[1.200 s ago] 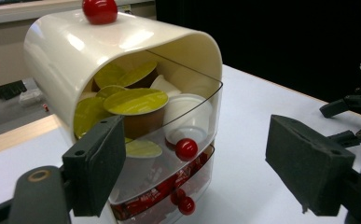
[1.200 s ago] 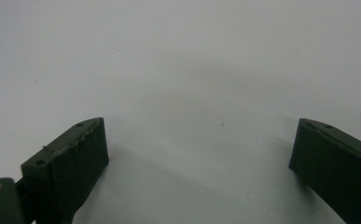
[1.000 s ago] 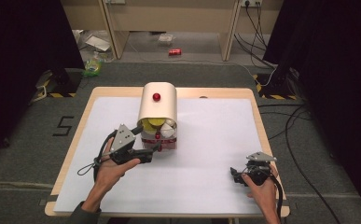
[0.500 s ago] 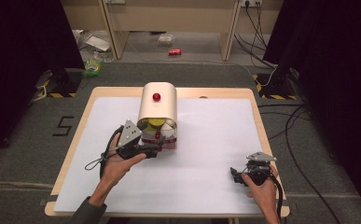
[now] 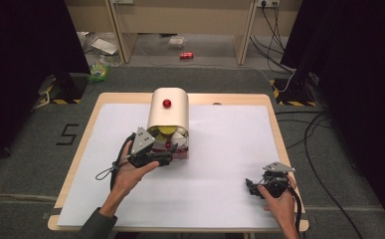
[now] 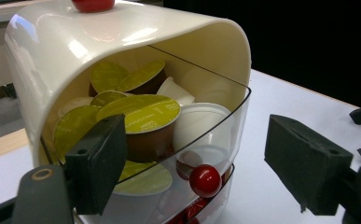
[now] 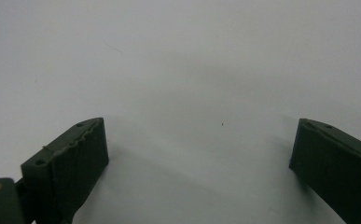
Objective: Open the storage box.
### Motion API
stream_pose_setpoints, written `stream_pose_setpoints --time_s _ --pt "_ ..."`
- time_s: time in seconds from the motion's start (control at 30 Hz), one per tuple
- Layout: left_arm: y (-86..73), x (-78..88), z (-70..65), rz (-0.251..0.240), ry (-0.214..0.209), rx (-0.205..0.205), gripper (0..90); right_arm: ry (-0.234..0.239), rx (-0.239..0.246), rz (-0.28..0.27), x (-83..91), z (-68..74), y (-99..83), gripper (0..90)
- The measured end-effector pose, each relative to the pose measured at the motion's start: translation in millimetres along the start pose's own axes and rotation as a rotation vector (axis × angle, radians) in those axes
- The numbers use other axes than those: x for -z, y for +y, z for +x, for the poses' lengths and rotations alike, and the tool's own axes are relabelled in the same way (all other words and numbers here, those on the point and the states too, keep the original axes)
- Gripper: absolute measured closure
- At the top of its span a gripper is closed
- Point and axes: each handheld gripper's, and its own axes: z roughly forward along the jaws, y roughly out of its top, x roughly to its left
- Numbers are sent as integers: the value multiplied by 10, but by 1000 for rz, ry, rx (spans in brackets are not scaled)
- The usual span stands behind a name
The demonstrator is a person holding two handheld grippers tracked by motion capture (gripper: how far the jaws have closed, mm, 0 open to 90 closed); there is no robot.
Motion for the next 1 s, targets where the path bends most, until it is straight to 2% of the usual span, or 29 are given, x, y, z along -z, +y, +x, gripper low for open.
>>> stream_pose_setpoints --time_s 0.3,0.7,1.0 --pt "40 35 -16 39 -9 10 216 0 0 0 0 0 -1 43" --pt "35 102 -62 54 -19 17 219 0 0 0 0 1 0 43" --pt "0 159 -138 59 -7 -4 218 -1 1 0 0 0 -1 43"
